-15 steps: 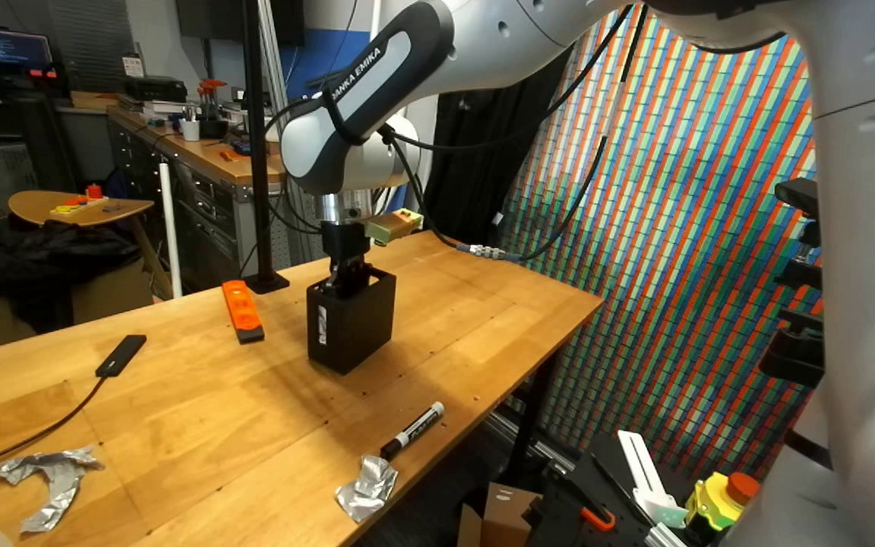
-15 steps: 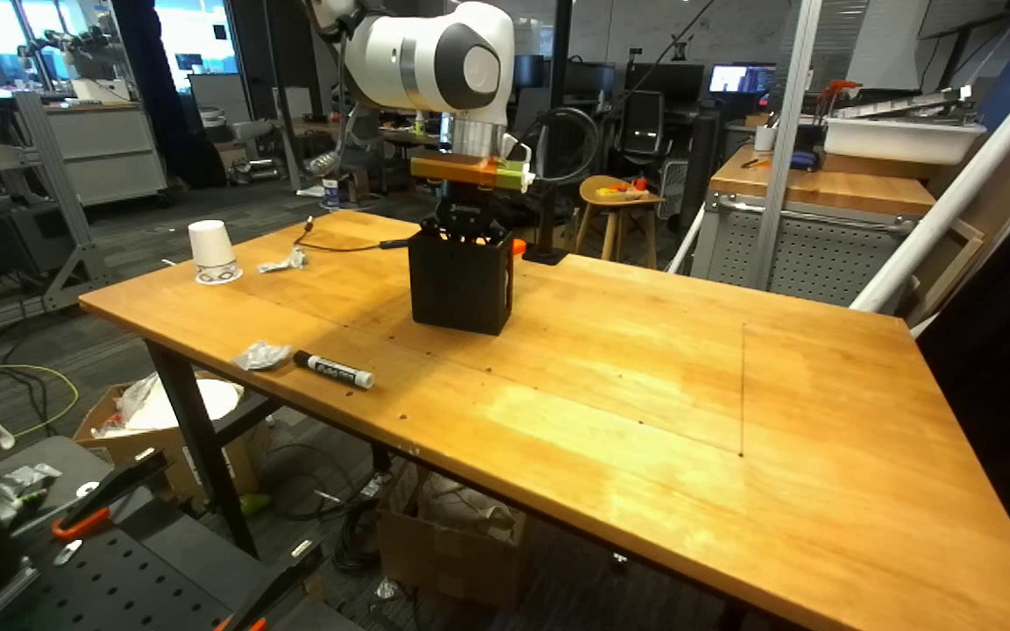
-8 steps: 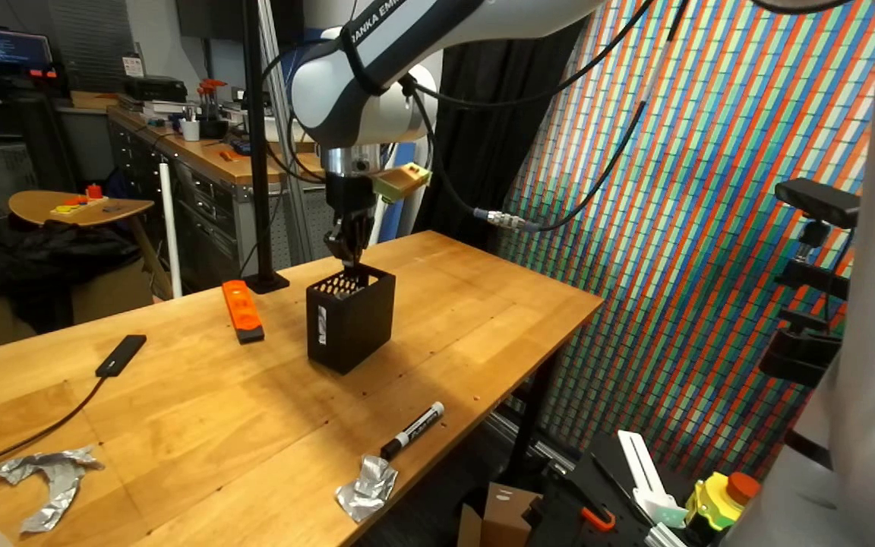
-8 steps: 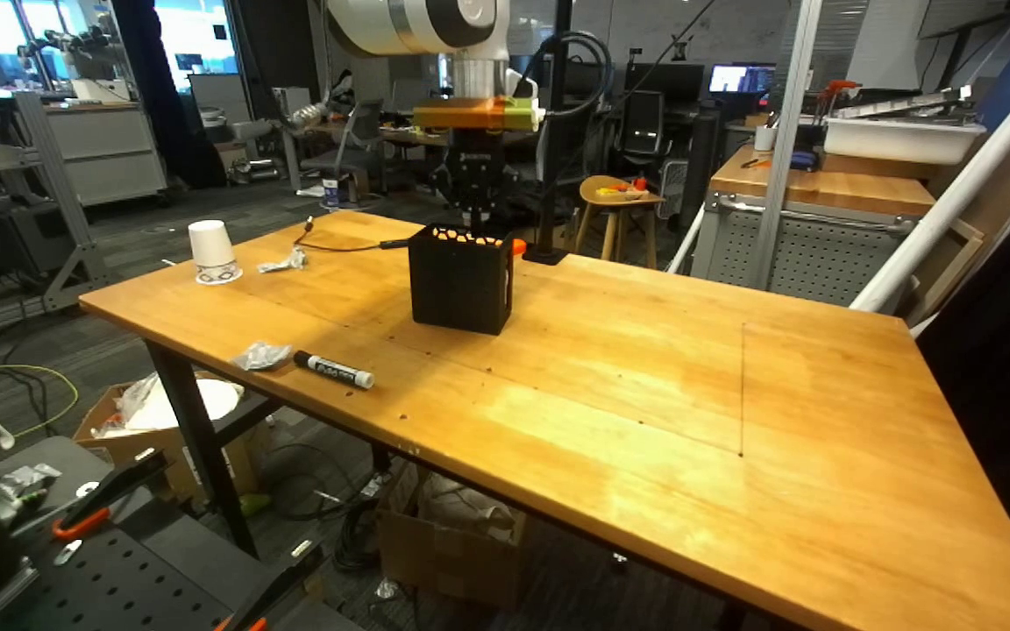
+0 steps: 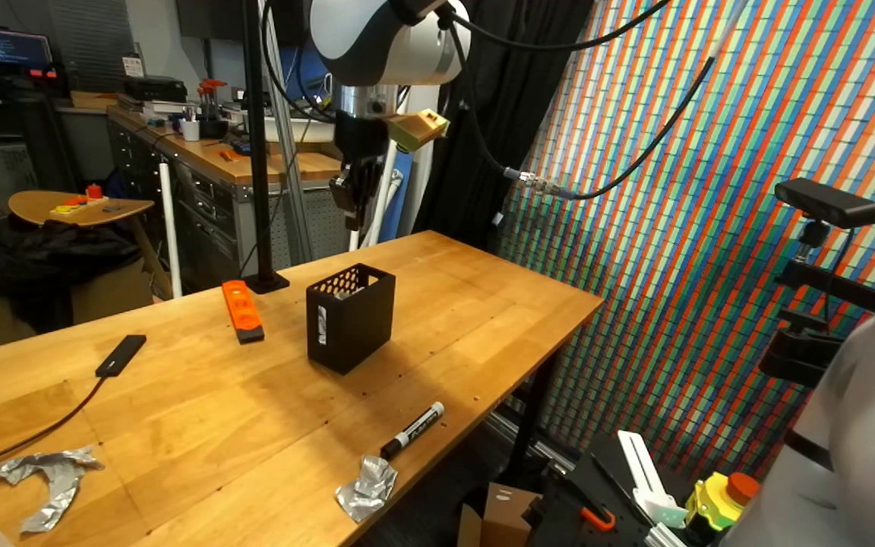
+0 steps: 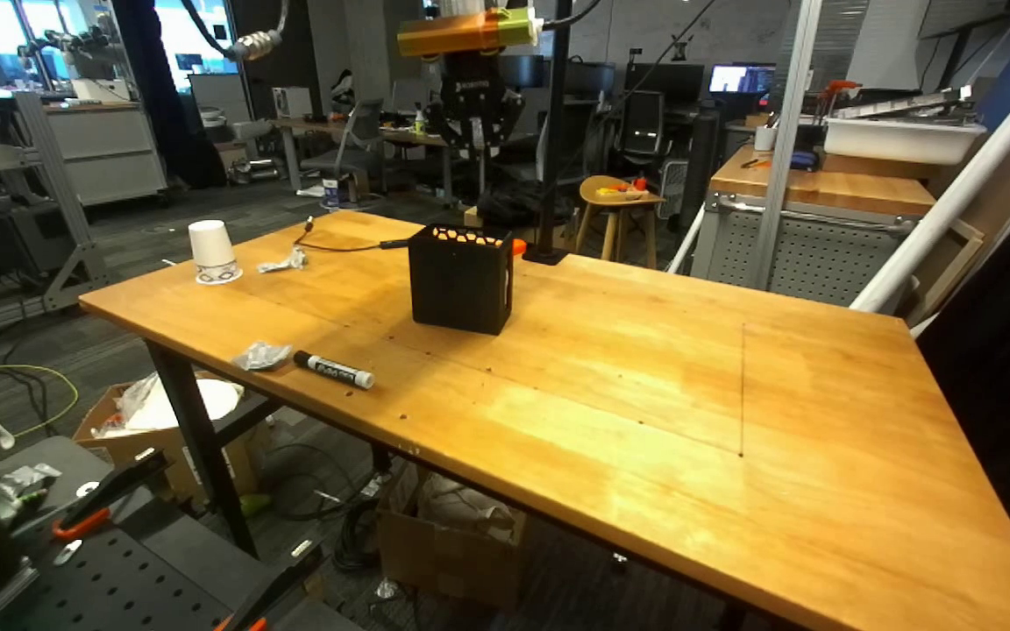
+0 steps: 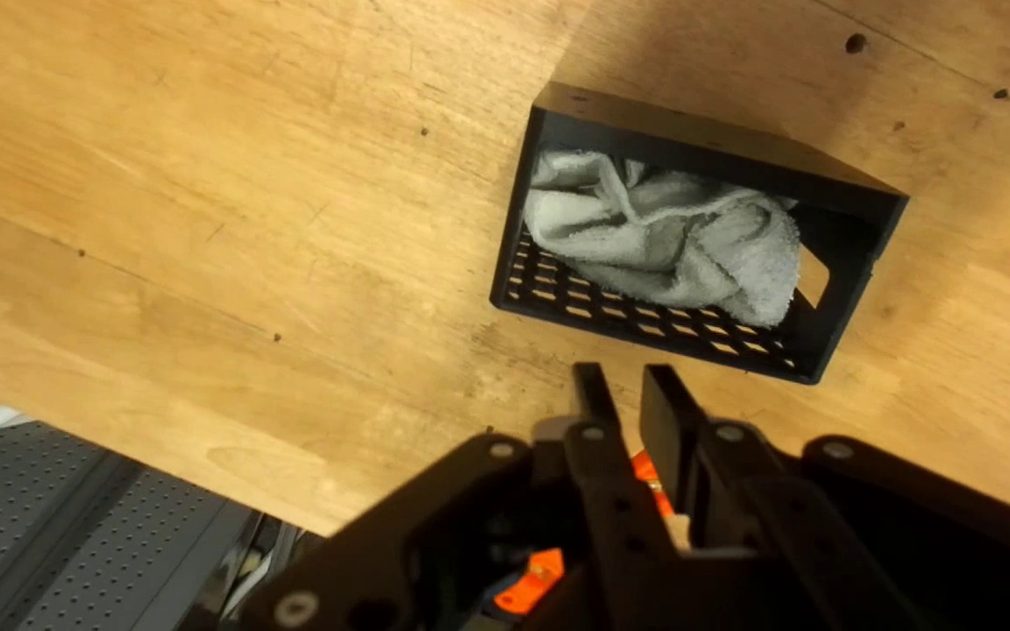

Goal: Pick up the cloth from the table and put it in the box

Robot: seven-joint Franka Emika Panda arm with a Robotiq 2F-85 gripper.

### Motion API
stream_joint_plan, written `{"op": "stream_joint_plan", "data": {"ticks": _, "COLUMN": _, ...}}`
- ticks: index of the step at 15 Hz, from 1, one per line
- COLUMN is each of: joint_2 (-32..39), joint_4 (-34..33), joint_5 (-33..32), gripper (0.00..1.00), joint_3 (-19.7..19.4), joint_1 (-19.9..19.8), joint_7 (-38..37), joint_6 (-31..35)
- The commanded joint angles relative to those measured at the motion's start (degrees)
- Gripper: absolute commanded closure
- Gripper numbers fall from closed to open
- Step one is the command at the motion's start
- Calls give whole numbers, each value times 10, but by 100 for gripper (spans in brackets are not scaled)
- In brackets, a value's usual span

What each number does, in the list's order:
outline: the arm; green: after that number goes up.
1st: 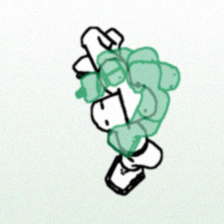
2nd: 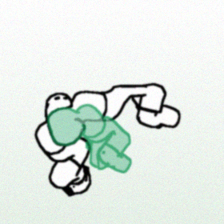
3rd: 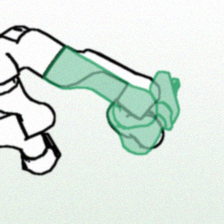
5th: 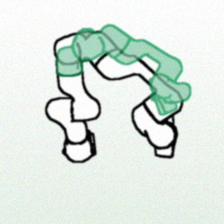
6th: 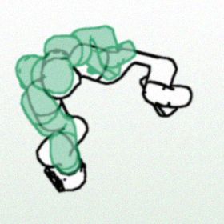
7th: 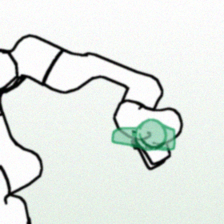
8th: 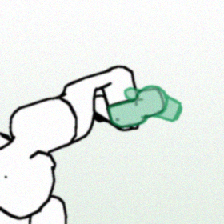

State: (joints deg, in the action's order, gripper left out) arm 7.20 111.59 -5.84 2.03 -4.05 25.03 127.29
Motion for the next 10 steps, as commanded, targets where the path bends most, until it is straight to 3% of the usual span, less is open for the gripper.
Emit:
{"op": "stream_joint_plan", "data": {"ticks": 1, "joint_2": -10, "joint_4": 4, "joint_5": 1, "gripper": 75, "joint_3": -8, "joint_1": 8, "joint_7": 1, "joint_6": 0}}
{"op": "stream_joint_plan", "data": {"ticks": 2, "joint_2": -17, "joint_4": 8, "joint_5": 1, "gripper": 66, "joint_3": -8, "joint_1": 8, "joint_7": 1, "joint_6": 1}}
{"op": "stream_joint_plan", "data": {"ticks": 3, "joint_2": -22, "joint_4": 12, "joint_5": 1, "gripper": 63, "joint_3": -8, "joint_1": 9, "joint_7": 1, "joint_6": 1}}
{"op": "stream_joint_plan", "data": {"ticks": 10, "joint_2": -24, "joint_4": 18, "joint_5": 1, "gripper": 64, "joint_3": -8, "joint_1": 9, "joint_7": 1, "joint_6": 3}}
